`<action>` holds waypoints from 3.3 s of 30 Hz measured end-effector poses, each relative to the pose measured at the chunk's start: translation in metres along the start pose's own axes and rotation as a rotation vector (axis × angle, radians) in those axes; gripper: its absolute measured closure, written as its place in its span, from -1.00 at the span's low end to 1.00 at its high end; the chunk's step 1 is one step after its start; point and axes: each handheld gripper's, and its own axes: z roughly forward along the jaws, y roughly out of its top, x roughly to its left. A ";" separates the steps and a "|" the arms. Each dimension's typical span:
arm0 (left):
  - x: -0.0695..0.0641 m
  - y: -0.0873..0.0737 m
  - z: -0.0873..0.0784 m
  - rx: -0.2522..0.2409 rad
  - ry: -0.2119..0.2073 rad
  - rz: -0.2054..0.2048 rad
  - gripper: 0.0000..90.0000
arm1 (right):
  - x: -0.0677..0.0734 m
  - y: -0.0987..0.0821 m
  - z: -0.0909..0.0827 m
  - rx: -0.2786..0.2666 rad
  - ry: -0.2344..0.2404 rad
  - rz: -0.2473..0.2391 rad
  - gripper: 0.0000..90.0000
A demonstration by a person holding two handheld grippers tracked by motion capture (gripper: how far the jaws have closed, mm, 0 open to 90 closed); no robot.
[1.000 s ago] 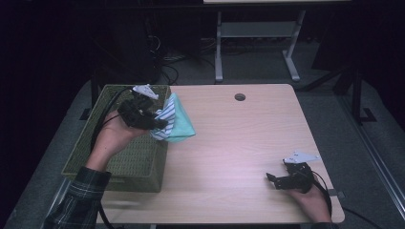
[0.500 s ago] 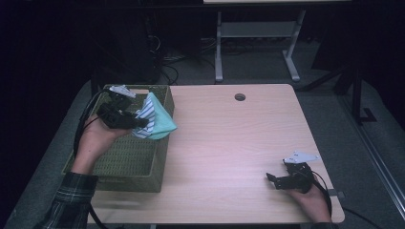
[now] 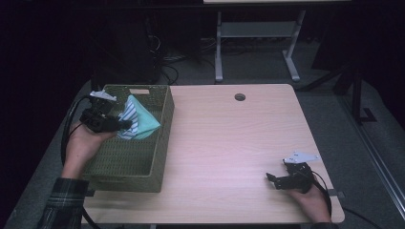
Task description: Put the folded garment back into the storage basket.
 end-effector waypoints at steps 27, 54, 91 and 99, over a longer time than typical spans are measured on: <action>0.030 -0.047 0.046 0.048 0.037 -0.089 0.57 | 0.000 0.000 0.000 -0.002 0.000 -0.003 -0.77; 0.036 -0.063 0.082 0.117 0.027 -0.096 0.57 | 0.000 0.000 0.000 -0.002 0.000 -0.004 -0.77; 0.037 -0.069 0.107 0.257 0.070 -0.049 -0.71 | 0.000 0.000 0.000 -0.003 0.000 -0.002 -0.77; 0.037 -0.066 0.096 0.163 0.038 -0.058 -0.71 | 0.000 0.000 0.000 -0.002 0.000 -0.003 -0.77</action>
